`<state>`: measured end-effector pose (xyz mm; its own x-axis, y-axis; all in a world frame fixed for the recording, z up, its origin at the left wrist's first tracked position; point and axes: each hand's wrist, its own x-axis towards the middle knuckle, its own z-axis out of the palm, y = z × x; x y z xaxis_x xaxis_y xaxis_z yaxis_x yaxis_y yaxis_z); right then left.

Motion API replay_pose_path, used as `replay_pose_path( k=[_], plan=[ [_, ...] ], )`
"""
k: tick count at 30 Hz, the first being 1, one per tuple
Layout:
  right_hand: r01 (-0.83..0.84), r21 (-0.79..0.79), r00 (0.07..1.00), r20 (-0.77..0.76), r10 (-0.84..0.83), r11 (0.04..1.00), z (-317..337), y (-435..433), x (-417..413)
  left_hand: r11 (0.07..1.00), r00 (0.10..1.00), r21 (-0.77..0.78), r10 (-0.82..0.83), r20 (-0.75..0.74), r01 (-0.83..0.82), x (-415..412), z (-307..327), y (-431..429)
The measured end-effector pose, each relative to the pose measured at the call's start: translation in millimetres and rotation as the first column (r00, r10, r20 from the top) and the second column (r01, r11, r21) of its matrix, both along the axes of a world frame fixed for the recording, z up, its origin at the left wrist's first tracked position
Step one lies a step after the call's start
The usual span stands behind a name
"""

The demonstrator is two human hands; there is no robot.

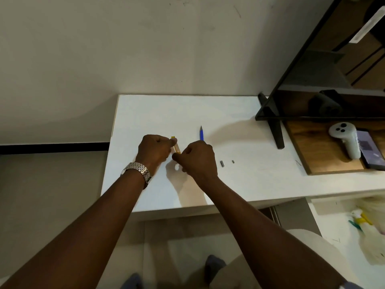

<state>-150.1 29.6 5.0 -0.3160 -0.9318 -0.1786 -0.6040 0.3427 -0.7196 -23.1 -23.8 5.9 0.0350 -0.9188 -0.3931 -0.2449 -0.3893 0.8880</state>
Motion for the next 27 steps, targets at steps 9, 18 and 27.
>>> replay_pose_path(
  k=[9, 18, 27],
  plan=[
    [0.145, 0.186, 0.702, 0.673, -0.234, 0.972, 17.0, 10.4, 1.4, 0.995, 0.985, 0.090, 0.051, -0.164, -0.036, 6.6, 8.6, -7.7],
    [0.149, 0.300, 0.488, 0.807, -0.334, 0.942, 17.7, 10.6, 11.3, 0.992, 0.962, 0.124, 0.050, -0.269, -0.017, 12.3, 14.4, -11.2],
    [0.114, 0.237, 0.713, 0.657, -0.246, 0.965, -1.2, 19.0, 10.1, 0.984, 0.931, 0.142, 0.151, -0.333, -0.109, 22.1, 23.9, -22.1]
  ],
)
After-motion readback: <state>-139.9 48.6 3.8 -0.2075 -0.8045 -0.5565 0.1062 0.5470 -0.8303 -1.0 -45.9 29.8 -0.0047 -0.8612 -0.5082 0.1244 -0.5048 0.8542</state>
